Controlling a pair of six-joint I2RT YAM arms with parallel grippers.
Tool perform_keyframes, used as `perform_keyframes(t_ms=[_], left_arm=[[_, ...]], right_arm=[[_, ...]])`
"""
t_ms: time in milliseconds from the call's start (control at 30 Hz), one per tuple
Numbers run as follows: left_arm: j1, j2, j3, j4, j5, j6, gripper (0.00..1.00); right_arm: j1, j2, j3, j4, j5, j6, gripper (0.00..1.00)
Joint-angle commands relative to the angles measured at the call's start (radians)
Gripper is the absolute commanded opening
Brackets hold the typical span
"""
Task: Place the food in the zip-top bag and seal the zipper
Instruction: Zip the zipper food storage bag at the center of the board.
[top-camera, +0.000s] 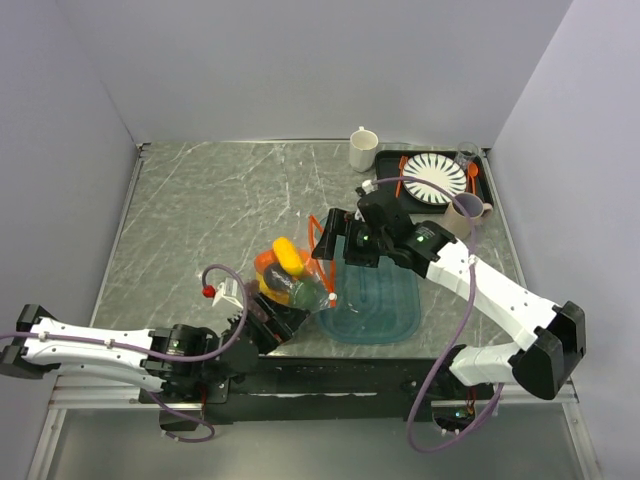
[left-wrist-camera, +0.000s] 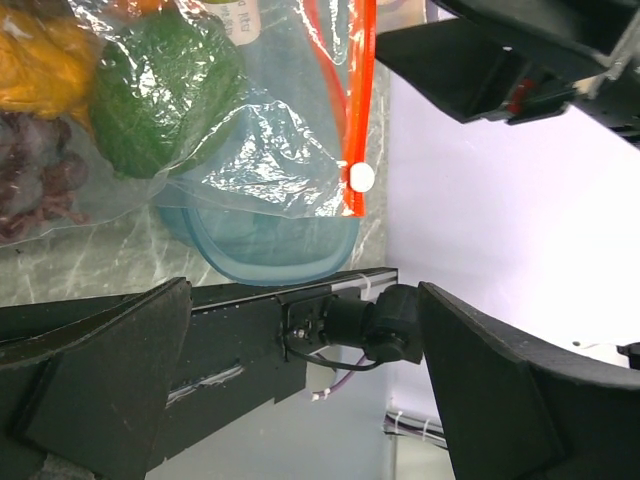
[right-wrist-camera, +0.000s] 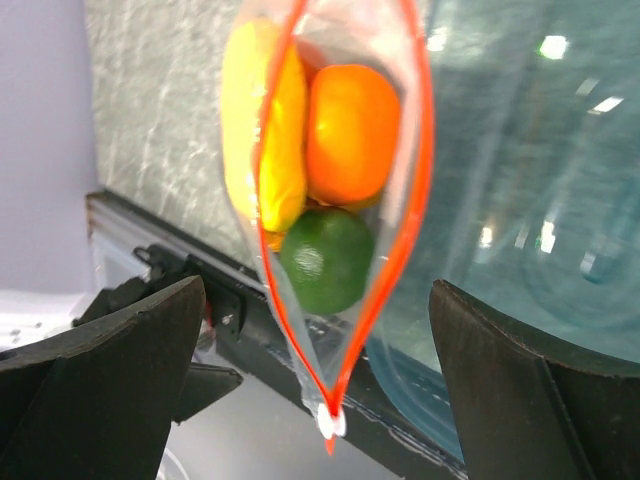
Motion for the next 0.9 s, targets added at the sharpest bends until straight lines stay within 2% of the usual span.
perform_keyframes(t_ms=[0,267,567,833,867], left_arm=[[0.008,-0.013,-0.014,0.034,-0.005,0.01,0.99],[0.015,-0.017,-0.025,0.053,0.005,0.02,0.99],[0.024,-0.011,-0.031,0.077,0.024,0.04,0.99],[0.034,0.017,-0.053,0.145,0.054,0.036,0.99],[0.034,0.015,-0.063,0.154,0.055,0.037,0.99]], right_arm=[[-0.01,0.02,-0.019,0.119,-0.101,-0.019,1.0],[-0.011,0.097,-0.016,0.115,-0.095,-0.005,1.0],[-0.014,0.138,-0.068,0.205,-0.106,0.018,1.0],[-0.039,0.157,-0.111,0.326,-0.216,0.059,1.0],[-0.043,0.16,-0.116,0.337,-0.227,0.059,0.97]])
